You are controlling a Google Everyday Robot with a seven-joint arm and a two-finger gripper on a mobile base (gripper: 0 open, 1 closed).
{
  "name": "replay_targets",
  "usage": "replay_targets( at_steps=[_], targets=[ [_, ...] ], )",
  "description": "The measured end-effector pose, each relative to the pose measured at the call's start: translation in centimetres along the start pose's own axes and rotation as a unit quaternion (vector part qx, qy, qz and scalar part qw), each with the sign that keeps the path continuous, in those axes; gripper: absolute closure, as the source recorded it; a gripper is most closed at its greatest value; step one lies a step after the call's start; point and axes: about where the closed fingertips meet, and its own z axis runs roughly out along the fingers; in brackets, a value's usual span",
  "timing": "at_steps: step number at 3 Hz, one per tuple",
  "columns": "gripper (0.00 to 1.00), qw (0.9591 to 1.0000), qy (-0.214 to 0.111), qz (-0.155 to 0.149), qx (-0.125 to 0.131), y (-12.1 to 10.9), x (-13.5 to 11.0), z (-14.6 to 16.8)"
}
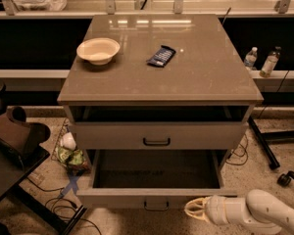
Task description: Close middle drawer
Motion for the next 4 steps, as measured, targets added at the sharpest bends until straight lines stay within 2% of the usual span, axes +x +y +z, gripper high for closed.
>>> replay_targets(
  at_steps=[2,4],
  targets=[
    [1.0,0.999,-0.018,-0.041,-0.003,-3.4,-1.3,1.4],
    [1.0,0.9972,-0.04,-0.061,-0.014,-6.6,-1.3,4.5]
  ],
)
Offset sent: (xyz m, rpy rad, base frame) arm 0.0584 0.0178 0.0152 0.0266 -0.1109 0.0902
